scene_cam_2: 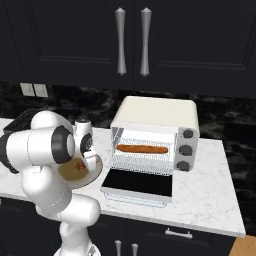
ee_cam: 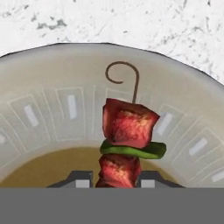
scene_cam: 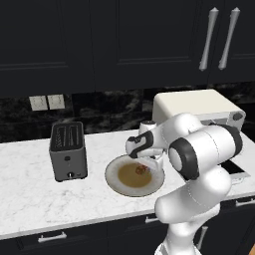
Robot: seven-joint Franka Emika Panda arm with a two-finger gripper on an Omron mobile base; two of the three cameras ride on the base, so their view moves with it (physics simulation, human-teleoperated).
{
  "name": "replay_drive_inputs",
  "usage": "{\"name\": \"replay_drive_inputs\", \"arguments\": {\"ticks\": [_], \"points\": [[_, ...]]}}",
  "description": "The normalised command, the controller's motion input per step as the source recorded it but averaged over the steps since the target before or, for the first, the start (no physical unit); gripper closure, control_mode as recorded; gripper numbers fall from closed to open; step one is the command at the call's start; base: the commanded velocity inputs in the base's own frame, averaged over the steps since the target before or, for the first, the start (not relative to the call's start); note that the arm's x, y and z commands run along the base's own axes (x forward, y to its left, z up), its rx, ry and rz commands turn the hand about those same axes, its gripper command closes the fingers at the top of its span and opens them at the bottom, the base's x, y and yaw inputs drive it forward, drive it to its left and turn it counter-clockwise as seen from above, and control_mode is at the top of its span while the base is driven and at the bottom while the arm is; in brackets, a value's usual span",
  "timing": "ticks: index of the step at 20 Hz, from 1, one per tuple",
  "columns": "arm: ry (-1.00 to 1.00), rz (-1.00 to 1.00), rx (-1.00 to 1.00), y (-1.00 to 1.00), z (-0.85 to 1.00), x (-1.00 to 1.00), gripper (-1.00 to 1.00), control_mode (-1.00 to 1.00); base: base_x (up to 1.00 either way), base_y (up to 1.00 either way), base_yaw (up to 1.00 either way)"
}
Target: Pick up the kebab skewer and baguette bread, and place them inside the toaster oven. Close the toaster oven door and start by setting the timer.
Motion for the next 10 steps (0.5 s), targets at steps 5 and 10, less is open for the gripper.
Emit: {"name": "replay_drive_inputs", "arguments": {"ticks": [5, 10], "points": [[-0.12, -0.01, 0.0, 0.0, 0.09, -0.32, 1.0, -1.0, 0.0, 0.0, 0.0], [-0.18, -0.03, 0.0, 0.0, 0.29, -0.47, 1.0, -1.0, 0.0, 0.0, 0.0]]}}
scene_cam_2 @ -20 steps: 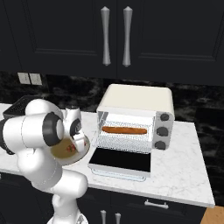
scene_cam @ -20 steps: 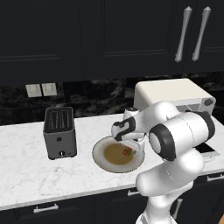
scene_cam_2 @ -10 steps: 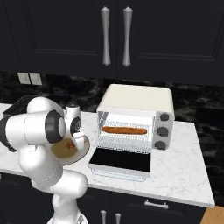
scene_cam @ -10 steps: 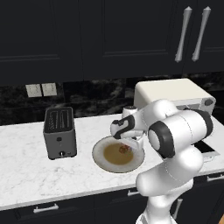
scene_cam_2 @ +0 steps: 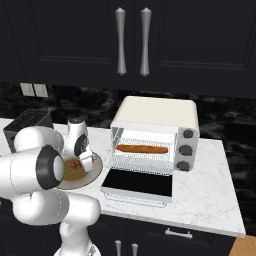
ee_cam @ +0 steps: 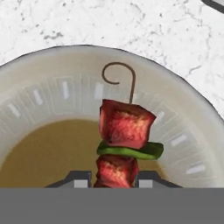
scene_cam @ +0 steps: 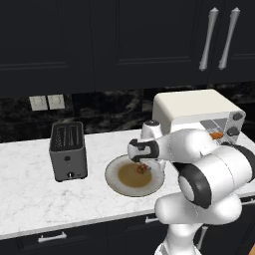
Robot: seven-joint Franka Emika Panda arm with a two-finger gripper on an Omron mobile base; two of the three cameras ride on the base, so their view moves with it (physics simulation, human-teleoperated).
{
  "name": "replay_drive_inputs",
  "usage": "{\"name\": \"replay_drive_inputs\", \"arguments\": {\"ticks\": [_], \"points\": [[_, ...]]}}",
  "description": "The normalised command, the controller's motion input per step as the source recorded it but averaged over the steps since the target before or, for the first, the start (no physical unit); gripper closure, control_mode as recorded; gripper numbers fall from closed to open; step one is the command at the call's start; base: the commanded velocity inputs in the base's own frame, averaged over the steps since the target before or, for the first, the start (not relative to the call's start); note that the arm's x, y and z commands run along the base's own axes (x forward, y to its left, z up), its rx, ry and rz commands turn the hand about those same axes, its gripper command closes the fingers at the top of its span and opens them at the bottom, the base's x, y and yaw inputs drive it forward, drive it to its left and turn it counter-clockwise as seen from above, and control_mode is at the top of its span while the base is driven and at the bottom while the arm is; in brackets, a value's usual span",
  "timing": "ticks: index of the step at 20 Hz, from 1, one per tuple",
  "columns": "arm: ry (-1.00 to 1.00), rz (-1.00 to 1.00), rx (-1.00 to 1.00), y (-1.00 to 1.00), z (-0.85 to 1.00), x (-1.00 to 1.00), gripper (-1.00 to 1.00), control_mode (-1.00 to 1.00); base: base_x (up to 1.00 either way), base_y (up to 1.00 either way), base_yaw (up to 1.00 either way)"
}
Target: Pick up the kebab skewer and baguette bread, and place them inside the toaster oven. Close the toaster oven door and start by setting the timer.
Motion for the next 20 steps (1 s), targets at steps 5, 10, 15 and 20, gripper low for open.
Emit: {"name": "replay_drive_inputs", "arguments": {"ticks": [5, 10, 15, 20], "points": [[-0.06, -0.08, 0.0, -0.16, 0.46, -0.5, 1.0, -1.0, 0.0, 0.0, 0.0], [0.0, -0.12, 0.0, -0.24, 0.65, -0.34, 1.0, -1.0, 0.0, 0.0, 0.0], [-0.01, -0.12, 0.0, -0.16, 0.7, -0.26, 1.0, -1.0, 0.0, 0.0, 0.0], [-0.02, -0.09, 0.0, -0.34, 0.56, -0.41, 1.0, -1.0, 0.0, 0.0, 0.0]]}}
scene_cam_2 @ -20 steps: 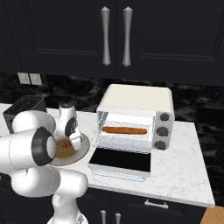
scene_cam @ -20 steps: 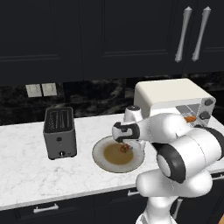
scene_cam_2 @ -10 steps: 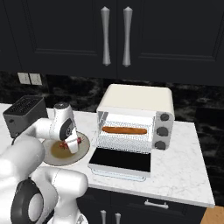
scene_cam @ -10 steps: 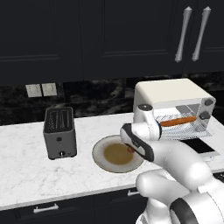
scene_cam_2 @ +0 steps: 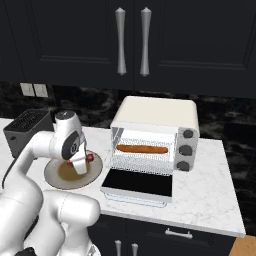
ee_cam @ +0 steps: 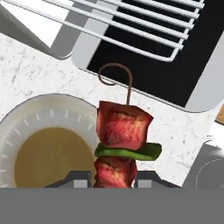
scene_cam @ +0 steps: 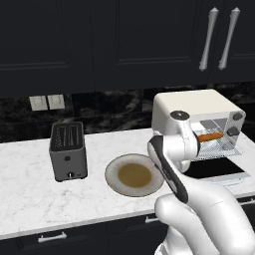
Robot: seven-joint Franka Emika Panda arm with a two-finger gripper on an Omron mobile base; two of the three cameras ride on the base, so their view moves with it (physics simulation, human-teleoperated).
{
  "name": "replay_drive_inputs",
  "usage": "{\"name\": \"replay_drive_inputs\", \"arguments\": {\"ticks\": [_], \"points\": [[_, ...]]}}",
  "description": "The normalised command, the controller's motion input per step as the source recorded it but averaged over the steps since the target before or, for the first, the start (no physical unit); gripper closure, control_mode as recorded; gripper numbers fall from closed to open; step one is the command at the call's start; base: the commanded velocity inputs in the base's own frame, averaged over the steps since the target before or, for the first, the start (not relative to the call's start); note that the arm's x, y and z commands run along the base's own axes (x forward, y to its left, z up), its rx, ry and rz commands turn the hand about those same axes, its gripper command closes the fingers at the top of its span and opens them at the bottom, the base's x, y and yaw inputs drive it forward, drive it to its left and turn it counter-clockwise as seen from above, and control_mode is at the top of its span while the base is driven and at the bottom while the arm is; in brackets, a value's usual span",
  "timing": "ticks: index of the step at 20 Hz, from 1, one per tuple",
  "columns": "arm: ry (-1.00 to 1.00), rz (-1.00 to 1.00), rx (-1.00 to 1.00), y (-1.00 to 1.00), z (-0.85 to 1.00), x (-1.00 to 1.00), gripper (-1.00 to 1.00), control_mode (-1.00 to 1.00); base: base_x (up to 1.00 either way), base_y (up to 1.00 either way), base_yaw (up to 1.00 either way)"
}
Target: Pick up the kebab skewer and baguette bread, and place them inside the toaster oven. Close the toaster oven door and start by setting the timer.
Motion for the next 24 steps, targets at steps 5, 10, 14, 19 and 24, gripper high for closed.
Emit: {"name": "replay_drive_inputs", "arguments": {"ticks": [5, 10, 14, 19, 24], "points": [[-0.06, -0.04, 0.0, -0.56, 0.46, -0.59, 1.0, -1.0, 0.0, 0.0, 0.0], [-0.07, -0.04, 0.01, -0.69, 0.37, -0.33, 1.0, -1.0, 0.0, 0.0, 0.0], [-0.13, -0.03, 0.02, -0.77, 0.34, -0.27, 1.0, -1.0, 0.0, 0.0, 0.0], [-0.07, -0.01, 0.08, -0.77, 0.35, 0.01, 1.0, -1.0, 0.0, 0.0, 0.0], [-0.03, 0.0, 0.09, -0.64, 0.31, 0.17, 1.0, -1.0, 0.0, 0.0, 0.0]]}}
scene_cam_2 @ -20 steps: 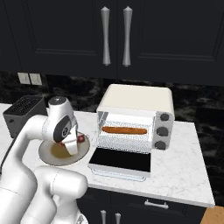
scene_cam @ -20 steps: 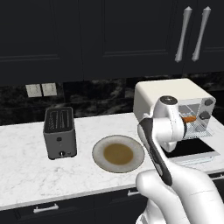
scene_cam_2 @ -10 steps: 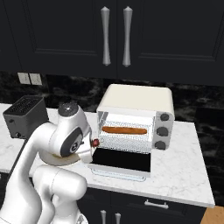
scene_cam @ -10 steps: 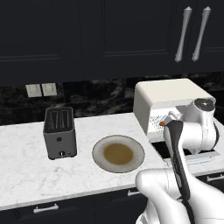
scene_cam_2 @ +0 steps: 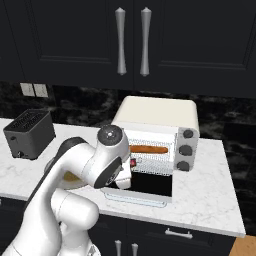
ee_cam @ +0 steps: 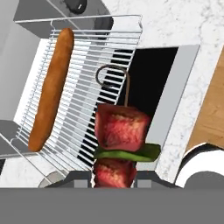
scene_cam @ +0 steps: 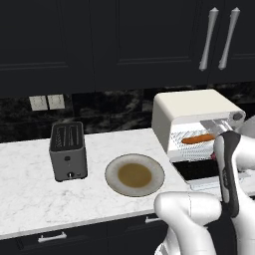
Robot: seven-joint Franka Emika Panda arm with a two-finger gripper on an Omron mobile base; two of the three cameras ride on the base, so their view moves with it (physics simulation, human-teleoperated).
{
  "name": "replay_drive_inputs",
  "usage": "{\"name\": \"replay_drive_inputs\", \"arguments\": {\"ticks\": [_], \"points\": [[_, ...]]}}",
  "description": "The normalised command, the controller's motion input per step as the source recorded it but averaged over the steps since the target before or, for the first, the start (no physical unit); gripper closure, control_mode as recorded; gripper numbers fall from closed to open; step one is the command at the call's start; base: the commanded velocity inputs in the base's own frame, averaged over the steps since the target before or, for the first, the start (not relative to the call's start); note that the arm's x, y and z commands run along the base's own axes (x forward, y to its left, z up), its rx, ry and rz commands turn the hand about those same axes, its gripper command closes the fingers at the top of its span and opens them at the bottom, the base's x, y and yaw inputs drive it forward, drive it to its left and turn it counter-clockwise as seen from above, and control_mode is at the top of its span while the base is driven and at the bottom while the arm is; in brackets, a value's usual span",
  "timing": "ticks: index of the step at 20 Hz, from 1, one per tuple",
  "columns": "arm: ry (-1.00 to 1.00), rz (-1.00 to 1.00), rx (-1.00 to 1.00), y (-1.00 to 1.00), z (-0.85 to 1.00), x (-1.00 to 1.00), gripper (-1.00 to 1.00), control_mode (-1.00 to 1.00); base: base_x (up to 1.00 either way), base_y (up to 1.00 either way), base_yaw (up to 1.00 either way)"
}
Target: Pick up the kebab skewer and baguette bread, and place them inside the toaster oven. Close the toaster oven door and start by setting the timer.
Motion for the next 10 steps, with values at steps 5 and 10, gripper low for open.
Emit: {"name": "replay_drive_inputs", "arguments": {"ticks": [5, 10], "points": [[-0.06, 0.0, 0.04, -0.46, 0.07, 0.26, 1.0, -1.0, 0.0, 0.0, 0.0], [-0.01, 0.0, 0.0, -0.16, 0.0, 0.44, 1.0, -1.0, 0.0, 0.0, 0.0]]}}
